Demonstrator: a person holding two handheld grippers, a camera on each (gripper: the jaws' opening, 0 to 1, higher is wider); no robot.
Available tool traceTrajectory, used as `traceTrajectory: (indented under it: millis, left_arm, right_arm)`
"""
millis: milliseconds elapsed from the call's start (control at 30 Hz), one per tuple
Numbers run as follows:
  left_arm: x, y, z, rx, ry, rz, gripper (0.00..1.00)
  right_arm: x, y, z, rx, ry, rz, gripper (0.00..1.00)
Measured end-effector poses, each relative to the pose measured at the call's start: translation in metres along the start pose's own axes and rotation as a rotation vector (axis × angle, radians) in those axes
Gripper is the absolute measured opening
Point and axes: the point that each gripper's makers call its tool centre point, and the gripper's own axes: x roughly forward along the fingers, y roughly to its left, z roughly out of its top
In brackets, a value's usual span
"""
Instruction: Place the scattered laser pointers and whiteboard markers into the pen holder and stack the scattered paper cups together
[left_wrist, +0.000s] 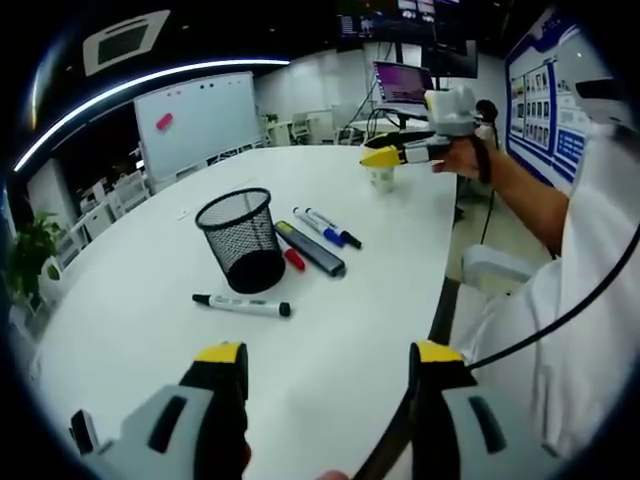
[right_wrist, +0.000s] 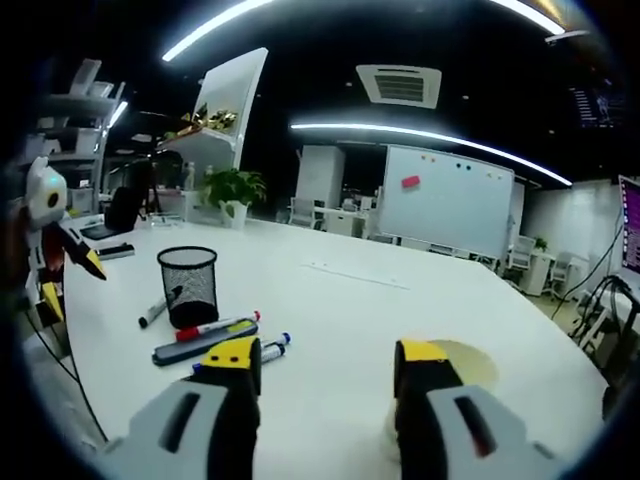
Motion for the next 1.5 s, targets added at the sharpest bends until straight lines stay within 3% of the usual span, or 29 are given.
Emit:
traceTrajectory:
  millis: [667,1133,1500]
  left_arm:
    - [0.0,0.001,-0.002,0.004,0.009,0.001,0.66]
    - [0.0,0.001,-0.004,-0.002,0.007,0.003,0.66]
    - [0.0,0.002,0.002,0.002,-0.003,0.003,0.66]
  right_arm:
    - [0.008,0.005,0.009,-0.042,-0.02,0.021,0.55]
    - [0.003,0.032,0.013,-0.047,-0.053,0.055,0.58]
    - [0.005,0.041,0.004,-0.037,-0.022,0.077,0.57]
